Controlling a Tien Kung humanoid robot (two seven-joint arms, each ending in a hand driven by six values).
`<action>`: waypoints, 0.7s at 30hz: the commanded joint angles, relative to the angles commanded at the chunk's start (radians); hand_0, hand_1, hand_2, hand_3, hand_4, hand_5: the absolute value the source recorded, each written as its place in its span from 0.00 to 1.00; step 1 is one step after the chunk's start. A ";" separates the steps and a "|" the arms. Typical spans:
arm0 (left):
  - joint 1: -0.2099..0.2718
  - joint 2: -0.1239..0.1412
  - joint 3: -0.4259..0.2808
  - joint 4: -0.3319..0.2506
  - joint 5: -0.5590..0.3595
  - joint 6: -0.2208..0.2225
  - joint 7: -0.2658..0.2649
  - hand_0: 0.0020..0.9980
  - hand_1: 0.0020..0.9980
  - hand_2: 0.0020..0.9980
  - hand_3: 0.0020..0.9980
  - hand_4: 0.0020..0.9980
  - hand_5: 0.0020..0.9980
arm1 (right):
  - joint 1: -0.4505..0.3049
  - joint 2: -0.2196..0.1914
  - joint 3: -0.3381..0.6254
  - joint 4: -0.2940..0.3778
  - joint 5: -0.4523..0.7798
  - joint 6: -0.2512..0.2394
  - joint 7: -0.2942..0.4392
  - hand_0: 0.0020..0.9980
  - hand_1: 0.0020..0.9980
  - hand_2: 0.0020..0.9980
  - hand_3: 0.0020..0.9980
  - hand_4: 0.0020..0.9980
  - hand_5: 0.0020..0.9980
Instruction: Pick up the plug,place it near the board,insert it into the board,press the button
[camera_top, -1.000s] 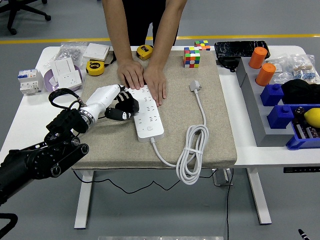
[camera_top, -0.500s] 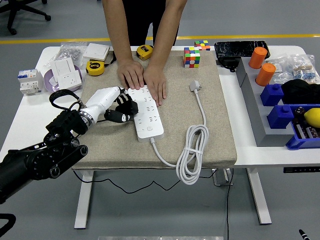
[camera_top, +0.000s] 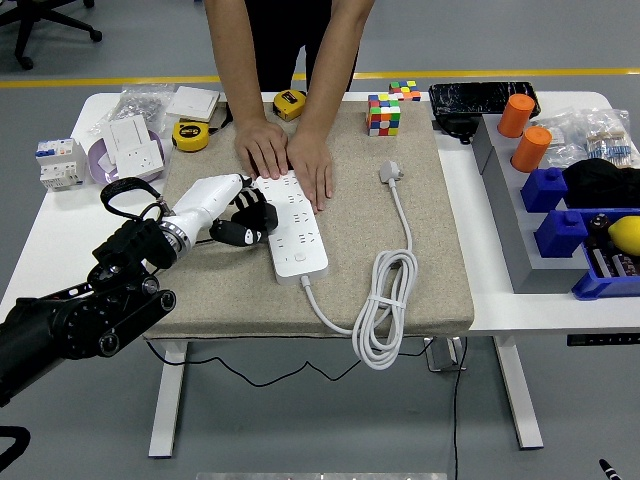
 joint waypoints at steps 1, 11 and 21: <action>0.000 0.000 0.001 0.000 -0.004 -0.006 -0.001 0.56 0.54 0.45 0.49 0.60 0.01 | 0.000 0.000 -0.001 0.000 0.001 0.000 0.000 0.95 0.86 0.80 0.80 1.00 1.00; -0.006 0.004 0.001 -0.002 -0.041 -0.047 -0.011 0.65 0.69 0.59 0.53 1.00 0.31 | -0.001 0.001 0.004 0.000 -0.003 0.002 -0.003 0.95 0.86 0.80 0.80 1.00 1.00; -0.013 0.007 -0.008 -0.004 -0.079 -0.085 -0.017 0.75 0.82 0.73 0.71 1.00 0.63 | 0.001 -0.001 0.005 0.000 -0.002 0.002 -0.003 0.95 0.86 0.80 0.80 1.00 1.00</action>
